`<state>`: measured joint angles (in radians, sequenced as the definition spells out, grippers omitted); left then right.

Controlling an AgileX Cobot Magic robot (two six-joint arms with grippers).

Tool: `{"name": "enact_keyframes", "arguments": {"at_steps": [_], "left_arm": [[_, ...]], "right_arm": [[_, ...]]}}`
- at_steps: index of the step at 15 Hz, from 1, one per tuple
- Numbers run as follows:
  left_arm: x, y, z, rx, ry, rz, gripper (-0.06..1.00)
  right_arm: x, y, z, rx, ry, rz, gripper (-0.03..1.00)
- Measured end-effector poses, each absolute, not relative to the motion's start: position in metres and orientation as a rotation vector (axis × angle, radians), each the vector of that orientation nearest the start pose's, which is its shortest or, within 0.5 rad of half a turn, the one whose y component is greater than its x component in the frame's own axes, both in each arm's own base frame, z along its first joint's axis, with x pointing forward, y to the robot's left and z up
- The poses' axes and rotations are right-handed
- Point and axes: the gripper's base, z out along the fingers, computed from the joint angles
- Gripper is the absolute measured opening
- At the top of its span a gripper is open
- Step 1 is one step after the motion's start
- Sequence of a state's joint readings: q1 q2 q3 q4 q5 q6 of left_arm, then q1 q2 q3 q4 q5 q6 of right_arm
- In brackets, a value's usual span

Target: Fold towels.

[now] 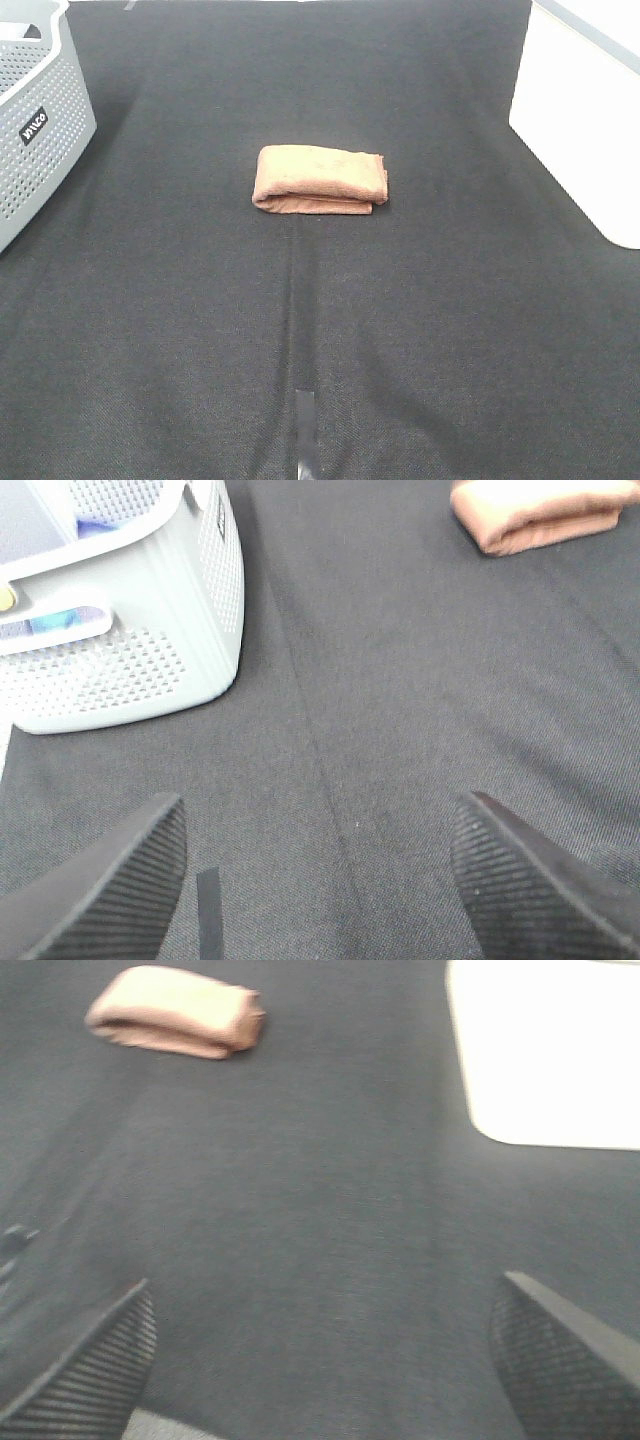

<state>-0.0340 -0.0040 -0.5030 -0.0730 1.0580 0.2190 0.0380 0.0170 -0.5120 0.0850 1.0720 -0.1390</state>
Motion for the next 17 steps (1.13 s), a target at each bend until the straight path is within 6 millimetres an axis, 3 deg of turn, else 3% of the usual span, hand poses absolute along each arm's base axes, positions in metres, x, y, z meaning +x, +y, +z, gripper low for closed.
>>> {"name": "enact_keyframes", "arguments": {"at_steps": [17], "left_arm": [[-0.0061, -0.0056, 0.2785, 0.260, 2.016, 0.029, 0.71]], "right_arm": [[-0.0077, 0.0069, 0.2791, -0.172, 2.029, 0.035, 0.85]]}}
